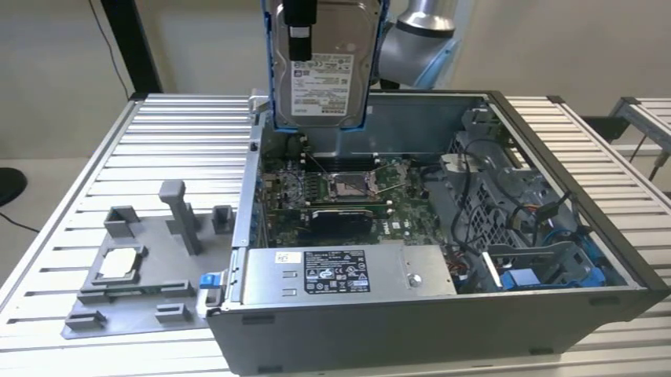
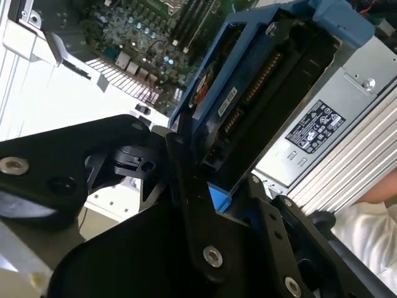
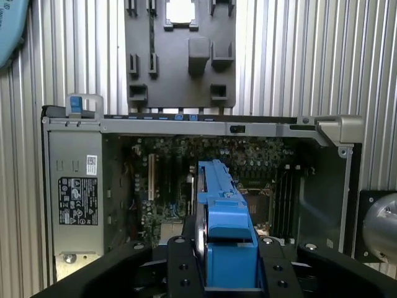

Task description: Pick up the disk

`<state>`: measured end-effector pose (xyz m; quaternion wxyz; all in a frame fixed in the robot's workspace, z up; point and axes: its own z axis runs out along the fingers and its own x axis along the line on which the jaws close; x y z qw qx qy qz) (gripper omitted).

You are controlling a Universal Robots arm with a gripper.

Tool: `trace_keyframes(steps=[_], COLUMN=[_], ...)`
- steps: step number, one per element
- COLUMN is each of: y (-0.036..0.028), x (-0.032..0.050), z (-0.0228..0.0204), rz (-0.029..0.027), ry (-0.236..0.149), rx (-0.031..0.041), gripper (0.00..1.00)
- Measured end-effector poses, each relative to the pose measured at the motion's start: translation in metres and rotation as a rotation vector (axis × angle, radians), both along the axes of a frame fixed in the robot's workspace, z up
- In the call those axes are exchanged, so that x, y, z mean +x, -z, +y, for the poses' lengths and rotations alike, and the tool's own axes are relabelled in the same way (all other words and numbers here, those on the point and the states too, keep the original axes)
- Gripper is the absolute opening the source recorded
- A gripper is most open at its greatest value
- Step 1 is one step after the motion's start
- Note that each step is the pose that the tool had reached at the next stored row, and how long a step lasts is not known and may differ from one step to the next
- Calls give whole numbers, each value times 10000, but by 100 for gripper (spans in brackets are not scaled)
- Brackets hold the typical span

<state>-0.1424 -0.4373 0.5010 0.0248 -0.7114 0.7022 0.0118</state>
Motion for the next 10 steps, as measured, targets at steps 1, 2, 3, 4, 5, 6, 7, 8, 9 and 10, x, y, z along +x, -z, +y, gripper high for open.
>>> trace_keyframes(steps=[1, 2, 3, 4, 5, 6, 7, 8, 9, 10], y=[1, 1, 1, 2, 2, 3, 3, 3, 4, 4], x=[10, 21, 31, 41, 51, 60, 69, 78, 86, 93], z=[-23, -45, -69, -93, -116, -141, -167, -196, -226, -258], rz=[0, 0, 0, 0, 0, -1, 0, 0, 0, 0], ry=[0, -1, -1, -1, -1, 0, 0, 0, 0, -1], rx=[0, 1, 1, 0, 1, 1, 1, 0, 0, 0], gripper=[0, 0, 0, 0, 0, 0, 0, 0, 0, 0])
